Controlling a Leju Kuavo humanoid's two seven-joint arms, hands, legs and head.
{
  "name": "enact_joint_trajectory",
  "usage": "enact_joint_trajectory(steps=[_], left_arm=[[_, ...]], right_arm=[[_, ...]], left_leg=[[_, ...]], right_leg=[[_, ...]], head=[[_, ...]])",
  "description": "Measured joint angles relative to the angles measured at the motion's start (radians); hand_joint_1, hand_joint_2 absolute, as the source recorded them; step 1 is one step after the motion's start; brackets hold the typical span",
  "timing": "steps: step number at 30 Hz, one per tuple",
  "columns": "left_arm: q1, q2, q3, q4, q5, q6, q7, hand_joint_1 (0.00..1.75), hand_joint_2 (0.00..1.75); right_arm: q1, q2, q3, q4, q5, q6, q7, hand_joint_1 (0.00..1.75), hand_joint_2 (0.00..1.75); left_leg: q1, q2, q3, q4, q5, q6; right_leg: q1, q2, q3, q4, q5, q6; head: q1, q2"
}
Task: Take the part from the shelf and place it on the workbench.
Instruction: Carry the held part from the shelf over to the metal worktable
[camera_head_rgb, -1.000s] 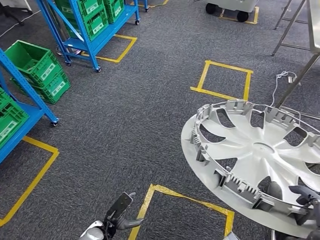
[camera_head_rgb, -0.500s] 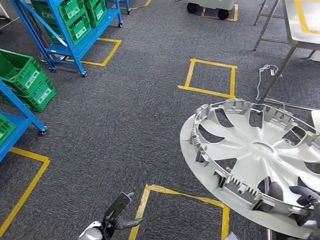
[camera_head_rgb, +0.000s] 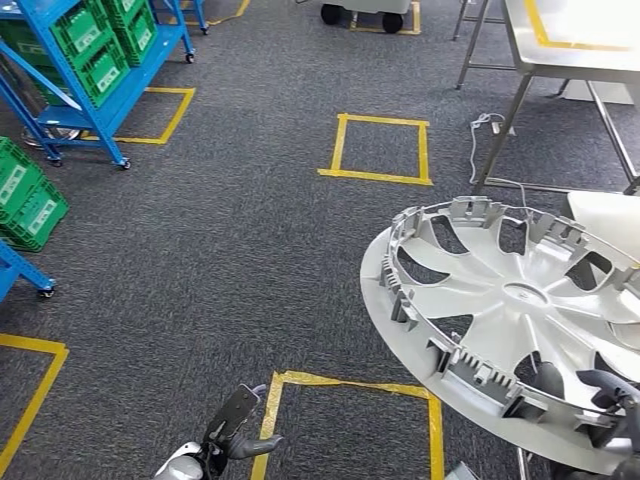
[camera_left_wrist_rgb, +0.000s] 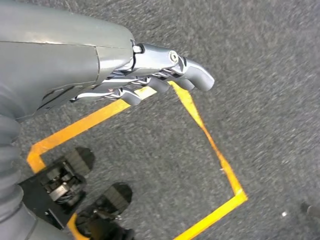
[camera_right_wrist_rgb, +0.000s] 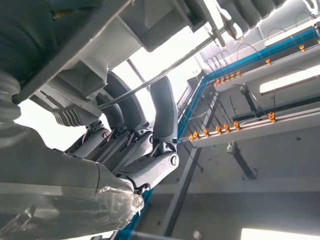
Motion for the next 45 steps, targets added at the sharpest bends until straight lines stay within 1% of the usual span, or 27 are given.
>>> enact_joint_trajectory(steps=[2, 4, 5, 7, 9, 10, 11, 13, 15, 17, 19, 21, 23, 24, 25, 26, 29, 31, 33, 34, 35, 37, 39, 40, 41, 43, 45], left_arm=[[-0.001, -0.001, 0.0, 0.0, 0.0, 0.0, 0.0, 0.0, 1.75], [-0.004, -0.002, 0.0, 0.0, 0.0, 0.0, 0.0, 0.0, 1.75], [-0.005, -0.002, 0.0, 0.0, 0.0, 0.0, 0.0, 0.0, 1.75], [-0.004, -0.001, 0.001, 0.0, 0.0, -0.001, 0.001, 0.0, 1.75], [-0.002, 0.0, 0.001, 0.0, 0.0, -0.001, 0.001, 0.0, 1.75], [-0.001, 0.0, 0.001, 0.0, 0.0, -0.001, 0.001, 0.0, 1.75], [-0.002, 0.0, 0.001, 0.0, 0.0, -0.001, 0.001, 0.0, 1.75], [-0.002, -0.001, 0.001, 0.0, 0.0, -0.001, 0.001, 0.0, 1.75], [-0.002, -0.001, 0.001, 0.0, 0.0, 0.0, 0.001, 0.0, 1.75], [-0.002, -0.001, 0.001, 0.0, 0.0, 0.0, 0.001, 0.0, 1.75], [-0.002, -0.004, 0.001, 0.0, 0.0, 0.001, 0.0, 0.0, 1.75], [0.001, -0.009, 0.001, 0.0, 0.002, 0.006, -0.003, 0.0, 1.75], [0.01, -0.013, 0.002, 0.0, 0.004, 0.012, -0.007, 0.0, 1.75], [0.015, -0.014, 0.002, 0.0, 0.004, 0.014, -0.009, 0.0, 1.75], [0.018, -0.016, 0.002, 0.0, 0.004, 0.015, -0.01, 0.0, 1.75], [0.02, -0.017, 0.002, 0.0, 0.004, 0.015, -0.01, 0.0, 1.75], [0.02, -0.022, 0.002, 0.0, 0.004, 0.015, -0.012, 0.0, 1.75], [0.021, -0.024, 0.002, 0.0, 0.005, 0.015, -0.012, 0.0, 1.75], [0.021, -0.027, 0.002, 0.0, 0.005, 0.015, -0.013, 0.0, 1.75], [0.02, -0.029, 0.003, 0.0, 0.005, 0.015, -0.013, 0.0, 1.75], [0.02, -0.03, 0.003, 0.0, 0.005, 0.015, -0.014, 0.0, 1.75], [0.021, -0.031, 0.004, 0.0, 0.005, 0.015, -0.014, 0.0, 1.75], [0.024, -0.03, 0.005, 0.0, 0.005, 0.016, -0.014, 0.0, 1.75], [0.025, -0.03, 0.006, 0.0, 0.005, 0.017, -0.014, 0.0, 1.75], [0.025, -0.031, 0.007, 0.0, 0.005, 0.017, -0.014, 0.0, 1.75], [0.024, -0.033, 0.007, 0.0, 0.005, 0.018, -0.014, 0.0, 1.75], [0.024, -0.035, 0.008, 0.0, 0.005, 0.018, -0.014, 0.0, 1.75]], right_arm=[[0.001, 0.0, 0.0, 0.0, 0.0, 0.0, 0.0, 1.75, 1.75], [0.002, 0.0, 0.0, 0.0, 0.0, 0.0, 0.0, 1.75, 1.75], [0.001, 0.0, 0.0, 0.0, 0.0, 0.0, 0.0, 1.75, 1.75], [-0.002, 0.0, 0.0, 0.0, 0.0, 0.0, 0.0, 1.75, 1.75], [-0.002, 0.0, 0.0, 0.001, 0.0, 0.0, 0.0, 1.75, 1.75], [-0.002, 0.0, 0.0, 0.001, -0.001, 0.0, 0.0, 1.75, 1.75], [-0.002, 0.0, -0.001, 0.002, -0.001, 0.0, 0.001, 1.75, 1.75], [-0.003, 0.0, -0.001, 0.002, -0.001, 0.0, 0.001, 1.75, 1.75], [-0.004, 0.0, -0.001, 0.002, -0.001, 0.0, 0.001, 1.75, 1.75], [-0.003, 0.0, -0.001, 0.002, -0.001, 0.0, 0.001, 1.75, 1.75], [-0.001, 0.0, -0.002, 0.002, 0.0, 0.0, 0.001, 1.75, 1.75], [0.001, 0.0, -0.004, 0.0, 0.0, 0.0, 0.001, 1.75, 1.75], [0.004, 0.0, -0.006, 0.0, 0.0, 0.0, 0.002, 1.75, 1.75], [0.005, 0.0, -0.006, 0.0, 0.0, 0.0, 0.002, 1.75, 1.75], [0.006, 0.0, -0.007, 0.0, 0.0, 0.0, 0.003, 1.75, 1.75], [0.006, 0.0, -0.007, 0.0, 0.0, 0.0, 0.003, 1.75, 1.75], [0.006, 0.0, -0.007, -0.001, 0.0, 0.0, 0.003, 1.75, 1.75], [0.007, 0.0, -0.008, -0.002, 0.0, 0.0, 0.003, 1.75, 1.75], [0.01, 0.0, -0.008, -0.002, 0.0, 0.0, 0.003, 1.75, 1.75], [0.012, 0.0, -0.009, -0.002, 0.0, 0.0, 0.003, 1.75, 1.75], [0.012, 0.0, -0.009, -0.002, 0.0, 0.0, 0.003, 1.75, 1.75], [0.011, 0.0, -0.01, -0.002, -0.001, 0.0, 0.003, 1.75, 1.75], [0.01, 0.0, -0.01, -0.002, -0.001, 0.0, 0.005, 1.75, 1.75], [0.01, 0.0, -0.01, -0.002, -0.001, 0.0, 0.006, 1.75, 1.75], [0.01, 0.0, -0.01, -0.002, -0.001, 0.0, 0.008, 1.75, 1.75], [0.01, 0.0, -0.01, -0.002, -0.001, 0.0, 0.01, 1.75, 1.75], [0.008, 0.0, -0.01, -0.002, -0.001, 0.0, 0.01, 1.75, 1.75]], left_leg=[[-0.005, 0.004, 0.0, -0.009, 0.0, 0.014], [-0.006, 0.017, 0.001, -0.014, 0.006, 0.029], [-0.006, 0.025, 0.001, -0.017, 0.009, 0.036], [-0.01, 0.041, 0.0, -0.017, 0.008, 0.044], [-0.015, 0.06, 0.001, -0.016, 0.007, 0.048], [-0.017, 0.068, 0.001, -0.016, 0.006, 0.048], [-0.018, 0.075, 0.002, -0.016, 0.005, 0.049], [-0.022, 0.088, 0.005, -0.014, 0.002, 0.045], [-0.027, 0.099, 0.006, -0.012, -0.001, 0.038], [-0.028, 0.113, 0.006, -0.012, 0.0, 0.031], [-0.026, 0.108, 0.002, -0.001, -0.014, 0.02], [-0.023, 0.079, -0.035, 0.08, -0.065, 0.01], [-0.02, 0.06, -0.101, 0.218, -0.127, 0.005], [-0.018, 0.058, -0.126, 0.267, -0.139, 0.004], [-0.016, 0.057, -0.135, 0.279, -0.13, 0.003], [-0.014, 0.055, -0.124, 0.252, -0.103, 0.002], [-0.001, 0.022, -0.036, 0.062, -0.009, -0.003], [0.0, 0.002, -0.011, 0.003, 0.0, 0.002], [-0.003, 0.01, -0.011, -0.003, 0.001, 0.016], [-0.004, 0.016, -0.01, -0.004, 0.003, 0.024], [-0.004, 0.022, -0.009, -0.006, 0.005, 0.031], [-0.008, 0.037, -0.009, -0.008, 0.005, 0.041], [-0.012, 0.054, -0.008, -0.008, 0.004, 0.045], [-0.014, 0.063, -0.008, -0.008, 0.003, 0.046], [-0.015, 0.07, -0.006, -0.007, 0.002, 0.047], [-0.016, 0.083, -0.001, -0.007, -0.002, 0.045], [-0.02, 0.093, 0.002, -0.004, -0.006, 0.037]], right_leg=[[-0.005, 0.012, -0.007, -0.005, 0.007, 0.015], [-0.008, -0.007, -0.02, 0.01, -0.006, 0.023], [-0.007, -0.025, -0.037, 0.045, -0.027, 0.024], [-0.004, -0.059, -0.093, 0.172, -0.091, 0.026], [-0.003, -0.068, -0.135, 0.272, -0.124, 0.027], [-0.003, -0.069, -0.131, 0.27, -0.115, 0.025], [-0.001, -0.072, -0.108, 0.23, -0.09, 0.023], [0.006, -0.102, -0.03, 0.093, -0.038, 0.017], [0.014, -0.126, 0.016, 0.011, -0.021, 0.007], [0.017, -0.116, 0.016, 0.003, -0.02, -0.004], [0.014, -0.1, 0.014, -0.001, -0.015, -0.013], [0.008, -0.085, 0.013, -0.005, -0.012, -0.022], [0.006, -0.069, 0.01, -0.005, -0.011, -0.026], [0.006, -0.059, 0.01, -0.005, -0.011, -0.027], [0.005, -0.05, 0.01, -0.005, -0.01, -0.026], [0.004, -0.04, 0.01, -0.004, -0.009, -0.025], [0.003, -0.014, 0.007, 0.0, -0.008, -0.013], [0.003, 0.0, -0.002, 0.003, -0.005, 0.0], [-0.002, 0.006, -0.009, 0.0, -0.001, 0.012], [-0.003, -0.004, -0.014, 0.007, -0.007, 0.015], [-0.003, -0.02, -0.027, 0.032, -0.023, 0.018], [-0.001, -0.056, -0.078, 0.144, -0.083, 0.021], [-0.001, -0.067, -0.134, 0.267, -0.132, 0.023], [-0.001, -0.068, -0.141, 0.286, -0.132, 0.023], [0.0, -0.07, -0.128, 0.264, -0.114, 0.021], [0.002, -0.087, -0.057, 0.135, -0.055, 0.017], [0.01, -0.112, 0.003, 0.03, -0.026, 0.01]], head=[[-0.001, 0.0], [0.002, 0.0], [0.004, 0.0], [0.008, 0.0], [0.008, 0.0], [0.008, 0.0], [0.008, 0.0], [0.008, 0.0], [0.006, 0.0], [0.005, 0.0], [0.004, 0.0], [0.001, 0.0], [-0.001, 0.0], [-0.002, 0.0], [-0.002, 0.0], [-0.002, 0.0], [-0.003, 0.0], [-0.004, 0.0], [-0.006, 0.0], [-0.005, 0.0], [-0.001, 0.0], [0.004, 0.0], [0.004, 0.0], [0.004, 0.0], [0.004, 0.0], [0.004, 0.0], [0.004, 0.0]])
